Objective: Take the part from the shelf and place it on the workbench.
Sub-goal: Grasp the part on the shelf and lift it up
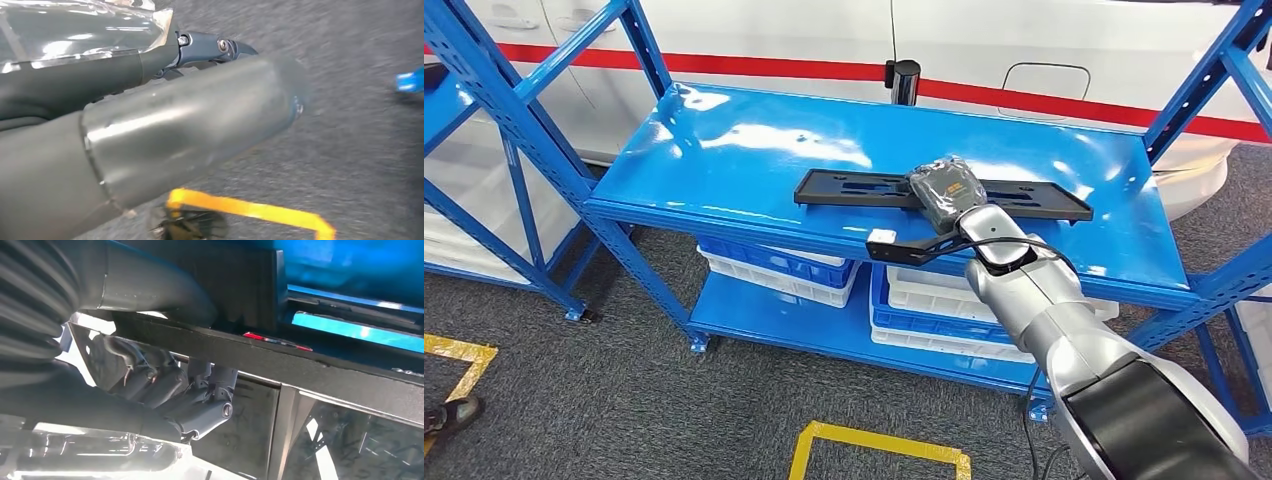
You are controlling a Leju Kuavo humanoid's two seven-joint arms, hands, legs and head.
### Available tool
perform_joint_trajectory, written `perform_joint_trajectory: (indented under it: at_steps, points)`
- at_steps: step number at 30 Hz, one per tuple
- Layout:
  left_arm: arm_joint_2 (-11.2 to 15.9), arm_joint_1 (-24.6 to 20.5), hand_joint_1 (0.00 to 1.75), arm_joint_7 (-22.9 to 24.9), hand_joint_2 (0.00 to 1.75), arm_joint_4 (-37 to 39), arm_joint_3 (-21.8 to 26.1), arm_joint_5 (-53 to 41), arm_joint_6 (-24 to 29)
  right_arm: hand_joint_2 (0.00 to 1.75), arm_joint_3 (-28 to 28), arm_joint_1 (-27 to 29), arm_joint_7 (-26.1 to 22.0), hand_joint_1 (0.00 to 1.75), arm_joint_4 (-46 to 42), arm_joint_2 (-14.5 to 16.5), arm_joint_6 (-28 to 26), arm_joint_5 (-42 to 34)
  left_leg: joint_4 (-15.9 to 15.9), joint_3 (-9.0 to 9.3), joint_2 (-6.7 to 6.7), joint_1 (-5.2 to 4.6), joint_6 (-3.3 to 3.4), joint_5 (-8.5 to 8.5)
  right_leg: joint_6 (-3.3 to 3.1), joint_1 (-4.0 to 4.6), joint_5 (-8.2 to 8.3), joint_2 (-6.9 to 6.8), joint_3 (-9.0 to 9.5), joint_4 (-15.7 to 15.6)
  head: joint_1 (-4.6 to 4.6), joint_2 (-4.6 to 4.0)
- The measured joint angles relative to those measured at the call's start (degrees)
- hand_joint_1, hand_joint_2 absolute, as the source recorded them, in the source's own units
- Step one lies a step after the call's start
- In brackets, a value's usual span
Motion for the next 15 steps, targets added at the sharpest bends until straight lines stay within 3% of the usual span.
perform_joint_trajectory:
  at_steps: [4,8,15]
  points:
    - [-0.03,0.01,0.0,-4.0,0.0,0.0,0.08,0.13,-1.17,1.75,-0.79,-0.03,-1.8,1.75,-1.15,-1.22,-0.58,-1.86,-0.03,-0.01,0.01,0.02,-0.37,0.04,-0.16,0.02,0.06,-0.01,0.02,0.02,0.02,0.0]
    - [-0.04,0.02,0.0,-4.01,0.0,0.0,0.68,0.83,-1.45,1.75,-3.01,-1.0,-5.6,1.75,-3.88,-3.0,-0.48,-6.1,-0.03,-0.04,0.02,-0.07,-0.43,0.09,-0.2,-0.08,0.09,-0.01,0.02,0.02,0.04,0.0]
    - [0.07,0.03,0.0,-4.12,0.0,0.0,1.57,1.03,-1.03,1.75,-5.03,-2.94,-6.73,1.75,-11.4,-6.57,0.63,-9.79,0.01,-0.08,0.01,-0.37,-0.4,0.11,-0.17,-0.27,0.11,-0.02,0.01,0.02,0.04,0.0]
